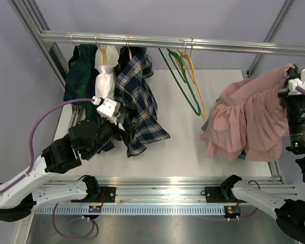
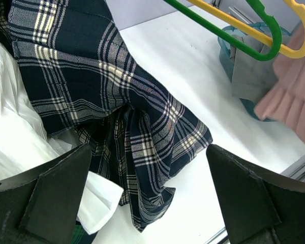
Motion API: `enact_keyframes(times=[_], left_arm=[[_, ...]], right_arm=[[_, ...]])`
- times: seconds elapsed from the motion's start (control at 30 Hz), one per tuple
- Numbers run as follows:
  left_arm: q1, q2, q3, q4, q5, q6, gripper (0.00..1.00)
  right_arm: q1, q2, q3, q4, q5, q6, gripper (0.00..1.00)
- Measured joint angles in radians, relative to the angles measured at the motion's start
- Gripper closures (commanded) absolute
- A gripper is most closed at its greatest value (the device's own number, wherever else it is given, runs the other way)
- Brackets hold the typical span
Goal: Remove the skirt from the hanger
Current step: Place the skirt into the basket
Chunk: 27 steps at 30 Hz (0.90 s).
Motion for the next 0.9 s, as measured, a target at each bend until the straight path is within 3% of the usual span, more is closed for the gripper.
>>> enact_keyframes(times=[0.13,0.27,0.57,0.77,0.9], left_arm=[[0.000,0.000,0.003,-0.001,0.000,0.001,0.01],[0.000,-0.007,0.003,-0.002,0.000,0.001,0.01],[0.000,-0.020,0.003,-0.005,0.006,0.000,0.01],[0.000,-0.028,0.003,-0.006,0.018,-0.004,0.01],[0.000,-0.035,0.003,-0.006,0.026,-0.011,0.01]], right_arm=[[0.053,0.080,0.105,0.097,0.067,-0.134,1.00],[0.079,0.092,0.106,0.150,0.117,-0.248,1.00],[0.084,0.051,-0.079,0.222,0.222,-0.415,1.00],[0.064,0.020,-0.196,0.185,0.244,-0.416,1.00],[0.001,0.025,-0.213,0.082,0.244,-0.314,1.00]])
